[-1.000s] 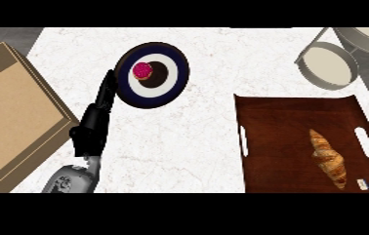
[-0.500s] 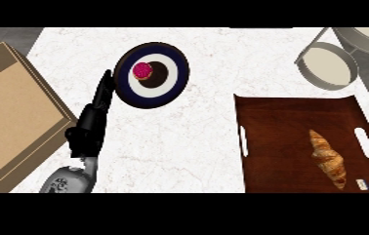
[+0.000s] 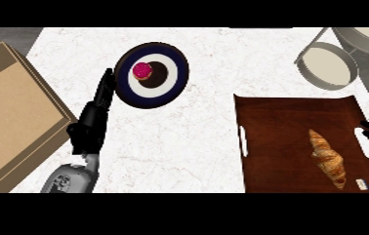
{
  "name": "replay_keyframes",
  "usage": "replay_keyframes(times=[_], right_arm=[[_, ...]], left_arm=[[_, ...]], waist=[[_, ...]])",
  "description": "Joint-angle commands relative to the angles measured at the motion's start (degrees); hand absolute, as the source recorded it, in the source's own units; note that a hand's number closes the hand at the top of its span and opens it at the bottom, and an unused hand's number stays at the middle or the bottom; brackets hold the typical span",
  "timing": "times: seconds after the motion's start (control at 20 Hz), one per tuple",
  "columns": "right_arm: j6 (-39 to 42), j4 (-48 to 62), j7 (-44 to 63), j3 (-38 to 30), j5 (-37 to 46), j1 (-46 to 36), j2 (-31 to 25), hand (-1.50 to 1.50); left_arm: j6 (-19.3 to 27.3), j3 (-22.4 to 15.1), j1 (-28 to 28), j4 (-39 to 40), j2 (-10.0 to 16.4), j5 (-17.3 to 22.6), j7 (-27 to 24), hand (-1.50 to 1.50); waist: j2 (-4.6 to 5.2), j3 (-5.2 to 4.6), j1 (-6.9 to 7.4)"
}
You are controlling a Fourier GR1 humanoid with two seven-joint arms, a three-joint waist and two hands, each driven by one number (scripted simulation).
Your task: Pick the croissant from the tray and place it in the tiered basket
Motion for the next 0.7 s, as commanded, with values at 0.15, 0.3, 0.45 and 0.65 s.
replay_keyframes(times=[0.15, 0.3, 0.45, 0.65], right_arm=[[3.3, 7.1, -2.9, 1.2, 3.0, -5.3, 2.3, -1.5], [1.1, 13.3, -5.1, 3.3, 5.0, -7.2, 3.9, -1.5], [0.5, 11.6, -3.9, 4.3, 6.1, -6.9, 5.9, -1.5], [2.3, 15.2, -7.8, 4.0, 5.6, -11.1, 3.9, -1.5]], left_arm=[[0.8, -0.1, 1.8, -0.1, -2.7, -2.5, -1.2, 0.0], [-2.3, 2.3, -0.6, 1.2, -1.3, -0.5, -0.5, 0.0], [-1.7, 2.4, -1.1, 2.3, -2.7, -1.6, -1.3, 0.0], [-2.7, 3.2, -0.6, 1.4, -2.0, -1.8, -0.6, 0.0]], waist=[[-0.01, 0.02, 0.07], [0.05, 0.03, 0.15], [0.0, 0.02, -0.08], [0.01, 0.02, 0.13]])
